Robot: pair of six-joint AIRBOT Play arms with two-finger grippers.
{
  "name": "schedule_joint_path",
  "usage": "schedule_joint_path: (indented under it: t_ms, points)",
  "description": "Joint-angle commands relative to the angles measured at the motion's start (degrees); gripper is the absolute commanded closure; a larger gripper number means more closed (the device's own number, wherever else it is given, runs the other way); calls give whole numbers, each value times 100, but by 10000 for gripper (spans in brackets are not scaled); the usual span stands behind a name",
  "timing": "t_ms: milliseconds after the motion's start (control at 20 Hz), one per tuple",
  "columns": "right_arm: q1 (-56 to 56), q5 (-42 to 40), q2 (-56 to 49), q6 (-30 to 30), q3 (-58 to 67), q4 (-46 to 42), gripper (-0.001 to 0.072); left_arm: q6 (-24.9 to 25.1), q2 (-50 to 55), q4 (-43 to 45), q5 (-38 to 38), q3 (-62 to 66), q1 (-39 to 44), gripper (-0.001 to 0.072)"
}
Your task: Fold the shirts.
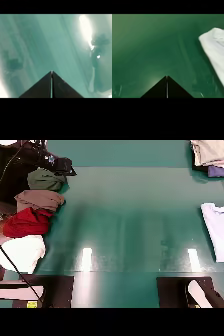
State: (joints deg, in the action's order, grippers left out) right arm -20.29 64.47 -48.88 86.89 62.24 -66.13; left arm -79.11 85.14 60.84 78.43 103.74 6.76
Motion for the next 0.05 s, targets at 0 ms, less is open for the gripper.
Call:
schedule_joint_path:
  t_ms: [0]
  points:
    - [474,-35,28,7,9,13,695,0,2,0,-4,0,-2,681]
